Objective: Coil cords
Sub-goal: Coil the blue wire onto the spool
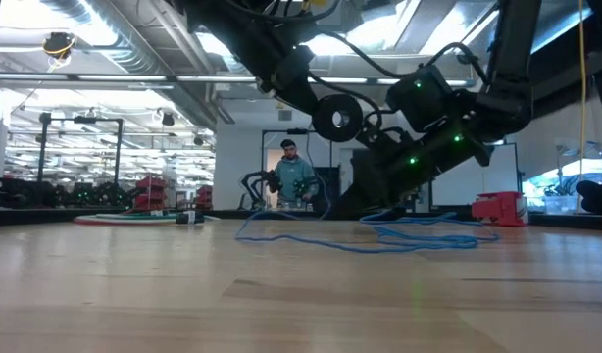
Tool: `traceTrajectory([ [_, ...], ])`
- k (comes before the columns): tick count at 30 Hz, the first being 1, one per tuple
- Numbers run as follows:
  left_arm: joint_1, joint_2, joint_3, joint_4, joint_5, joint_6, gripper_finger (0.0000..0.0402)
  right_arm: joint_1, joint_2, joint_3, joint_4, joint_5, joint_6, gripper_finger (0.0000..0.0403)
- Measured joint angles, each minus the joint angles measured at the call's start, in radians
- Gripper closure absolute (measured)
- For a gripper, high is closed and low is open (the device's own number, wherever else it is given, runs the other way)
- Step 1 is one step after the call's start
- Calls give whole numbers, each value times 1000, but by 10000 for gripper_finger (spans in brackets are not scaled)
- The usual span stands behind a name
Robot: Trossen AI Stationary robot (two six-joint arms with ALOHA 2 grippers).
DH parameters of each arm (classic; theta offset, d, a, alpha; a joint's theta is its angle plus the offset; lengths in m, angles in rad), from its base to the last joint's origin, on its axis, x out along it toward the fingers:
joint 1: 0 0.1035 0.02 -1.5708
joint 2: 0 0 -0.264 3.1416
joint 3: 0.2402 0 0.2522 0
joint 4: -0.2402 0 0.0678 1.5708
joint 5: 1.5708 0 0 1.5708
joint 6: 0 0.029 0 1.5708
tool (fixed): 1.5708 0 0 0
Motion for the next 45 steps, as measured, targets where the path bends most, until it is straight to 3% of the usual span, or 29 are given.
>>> traceTrajectory([
  [4,0,0,0,-1,0,0,402,0,0,0,13,29,33,285],
  [12,-5,0,0,-17,0,-13,402,-7,-35,-31,-35,-111,147,285],
  [18,-5,0,0,-17,1,-16,402,-42,-70,-75,39,-120,207,285],
  [38,-5,1,0,6,1,-13,402,-20,33,-22,106,-148,219,286],
  [41,-5,1,0,8,1,-11,402,-19,33,-22,106,-131,203,303],
  [45,-5,1,0,7,1,-10,402,-19,37,-22,107,-90,165,362],
])
